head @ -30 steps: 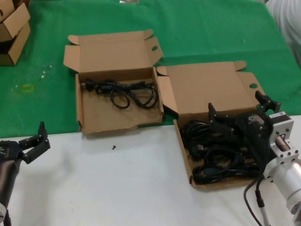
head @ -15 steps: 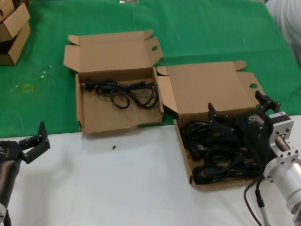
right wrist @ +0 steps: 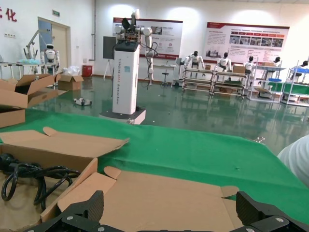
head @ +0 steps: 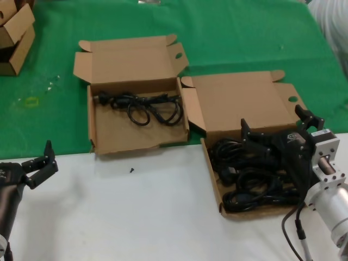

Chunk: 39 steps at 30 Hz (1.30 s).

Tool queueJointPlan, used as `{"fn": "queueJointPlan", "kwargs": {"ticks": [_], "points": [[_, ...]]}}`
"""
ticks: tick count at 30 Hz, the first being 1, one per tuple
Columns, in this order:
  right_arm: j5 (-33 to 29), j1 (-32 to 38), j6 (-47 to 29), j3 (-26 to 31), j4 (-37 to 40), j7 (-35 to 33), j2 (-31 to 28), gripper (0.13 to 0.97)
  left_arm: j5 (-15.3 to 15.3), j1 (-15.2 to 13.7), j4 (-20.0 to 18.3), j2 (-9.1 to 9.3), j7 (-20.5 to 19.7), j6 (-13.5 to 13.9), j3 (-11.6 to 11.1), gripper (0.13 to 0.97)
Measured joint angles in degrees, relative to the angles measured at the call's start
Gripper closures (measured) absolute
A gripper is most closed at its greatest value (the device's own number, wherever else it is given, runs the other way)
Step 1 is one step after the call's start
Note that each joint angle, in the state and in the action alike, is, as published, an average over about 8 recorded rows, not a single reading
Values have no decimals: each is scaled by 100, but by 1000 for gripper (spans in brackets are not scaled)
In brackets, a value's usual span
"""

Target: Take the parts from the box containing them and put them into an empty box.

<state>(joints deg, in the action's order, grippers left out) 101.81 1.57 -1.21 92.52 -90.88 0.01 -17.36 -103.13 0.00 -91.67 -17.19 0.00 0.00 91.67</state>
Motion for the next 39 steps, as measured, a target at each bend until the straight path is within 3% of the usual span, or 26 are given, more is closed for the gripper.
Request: {"fn": "queueJointPlan", "kwargs": {"ticks": [39], "points": [[0,0,0,0,0,0,0,129,0,0,0,0,0,0,0,132]]}}
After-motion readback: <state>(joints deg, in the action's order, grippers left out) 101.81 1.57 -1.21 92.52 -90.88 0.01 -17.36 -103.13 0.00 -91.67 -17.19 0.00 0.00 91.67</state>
